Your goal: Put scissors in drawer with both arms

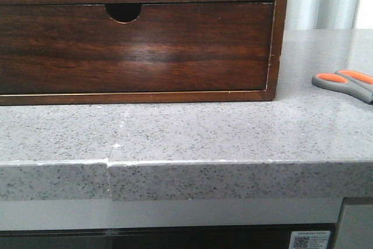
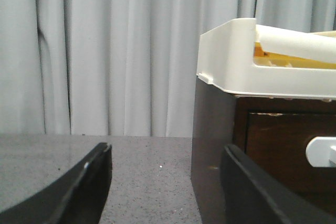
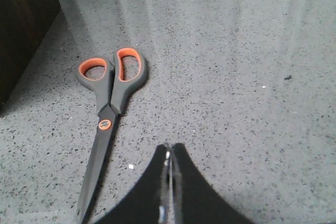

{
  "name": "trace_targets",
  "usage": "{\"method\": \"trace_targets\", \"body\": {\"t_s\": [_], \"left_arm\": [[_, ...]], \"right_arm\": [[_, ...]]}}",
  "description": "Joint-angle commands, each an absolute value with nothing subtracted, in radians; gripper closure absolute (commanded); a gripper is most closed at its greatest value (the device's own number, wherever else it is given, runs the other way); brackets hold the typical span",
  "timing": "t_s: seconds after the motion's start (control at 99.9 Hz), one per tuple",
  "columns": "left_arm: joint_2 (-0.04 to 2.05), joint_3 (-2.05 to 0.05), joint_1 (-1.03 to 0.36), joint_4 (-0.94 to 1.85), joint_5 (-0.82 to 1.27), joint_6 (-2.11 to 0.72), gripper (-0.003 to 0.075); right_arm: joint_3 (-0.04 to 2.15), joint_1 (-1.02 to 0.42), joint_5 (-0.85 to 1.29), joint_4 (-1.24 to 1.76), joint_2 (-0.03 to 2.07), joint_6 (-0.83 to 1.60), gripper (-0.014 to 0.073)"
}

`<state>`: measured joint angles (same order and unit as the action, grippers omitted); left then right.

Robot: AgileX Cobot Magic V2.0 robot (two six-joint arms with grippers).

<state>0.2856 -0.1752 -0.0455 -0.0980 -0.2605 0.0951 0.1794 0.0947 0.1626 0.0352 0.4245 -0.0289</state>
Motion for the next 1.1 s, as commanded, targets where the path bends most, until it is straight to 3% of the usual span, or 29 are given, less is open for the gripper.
{"method": "trace_targets", "body": {"t_s": [0.0,0.591,1.091], "left_arm": [[0.317,-0.218,-0.055,-0.253,-0.346,0.093,0.0323],[0.681,-0.487,-0.346,-1.128,-0.326,0.093,0.0343],[1.004,-0.692,-0.558,-1.432,-0.089,0.091,0.0344]], "right_arm": [[0.217,0.102,0.086,0.04,0.439,-0.024,0.0655],[0.217,0.098,0.095,0.041,0.439,-0.024,0.0655],[0.217,0.098,0.097,0.041,0.439,-0.024,0.0655]]}}
